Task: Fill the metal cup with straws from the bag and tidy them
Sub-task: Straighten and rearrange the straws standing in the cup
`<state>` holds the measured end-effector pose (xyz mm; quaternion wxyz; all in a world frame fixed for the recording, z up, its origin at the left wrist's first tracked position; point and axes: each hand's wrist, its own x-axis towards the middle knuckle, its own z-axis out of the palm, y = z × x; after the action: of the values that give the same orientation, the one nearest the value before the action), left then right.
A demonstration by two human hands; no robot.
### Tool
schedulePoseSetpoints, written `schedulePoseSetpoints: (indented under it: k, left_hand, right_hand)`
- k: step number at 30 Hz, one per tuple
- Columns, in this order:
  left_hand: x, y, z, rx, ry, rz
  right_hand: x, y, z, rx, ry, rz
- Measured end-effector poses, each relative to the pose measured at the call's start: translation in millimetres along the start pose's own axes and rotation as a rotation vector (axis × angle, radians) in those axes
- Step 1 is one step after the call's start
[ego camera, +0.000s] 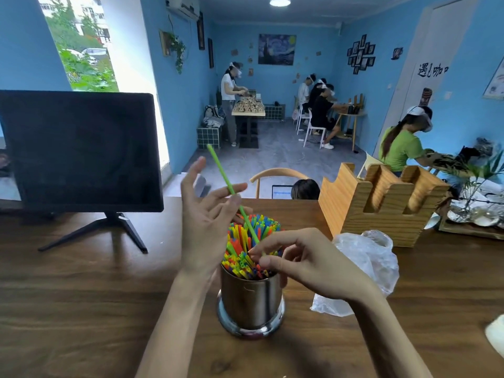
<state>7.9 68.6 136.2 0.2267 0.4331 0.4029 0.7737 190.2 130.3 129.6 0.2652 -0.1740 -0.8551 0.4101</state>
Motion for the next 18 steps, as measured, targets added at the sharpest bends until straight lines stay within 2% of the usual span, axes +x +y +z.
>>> schedulePoseSetpoints:
  k: [3, 5, 7, 12, 18]
  left_hand:
    - [7, 0, -11, 0.159, -0.001, 0.163]
    - [9, -1, -17, 0.296, -0.030, 0.207]
    - [7, -4, -20, 0.407, -0.082, 0.178]
    - [1, -18, -28, 0.725, -0.244, 0.161]
    - [-5, -33, -29, 0.867, -0.280, 0.106]
  right_hand:
    - [-2, 12, -9, 0.115, 0.146, 0.021]
    - [-1, 25, -16, 0.026, 0.357, 0.108]
    - [1, 39, -21, -0.103, 0.481, 0.221]
    - [9, 58, -15, -0.147, 0.350, 0.369]
    - [11, 62, -14, -0.109, 0.336, 0.375]
